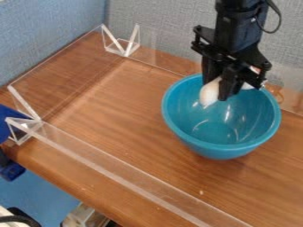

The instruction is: Put the mushroom in the blue bowl

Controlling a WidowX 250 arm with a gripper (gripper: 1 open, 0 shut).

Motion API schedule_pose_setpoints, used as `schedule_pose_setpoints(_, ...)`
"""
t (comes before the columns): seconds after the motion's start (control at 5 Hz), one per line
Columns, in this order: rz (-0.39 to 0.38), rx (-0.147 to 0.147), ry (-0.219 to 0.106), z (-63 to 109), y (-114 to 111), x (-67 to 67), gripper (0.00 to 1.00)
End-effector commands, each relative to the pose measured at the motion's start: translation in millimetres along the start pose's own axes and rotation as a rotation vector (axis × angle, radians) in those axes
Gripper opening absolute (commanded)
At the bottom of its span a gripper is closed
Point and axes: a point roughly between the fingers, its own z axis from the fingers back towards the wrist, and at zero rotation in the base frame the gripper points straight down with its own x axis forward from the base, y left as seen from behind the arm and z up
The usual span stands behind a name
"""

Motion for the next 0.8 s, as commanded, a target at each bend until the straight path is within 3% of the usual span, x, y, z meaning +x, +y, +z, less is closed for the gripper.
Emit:
schedule_pose_setpoints(0.0,-0.007,0.004,-0.036,4.8,-2,5.6,0.0)
schedule_pose_setpoints(0.2,-0.013,0.001,-0.027,-2.6,-2,7.0,0.0)
schedule_pose_setpoints(0.6,-0.017,0.003,-0.058,-6.7,0,10.9,0.0)
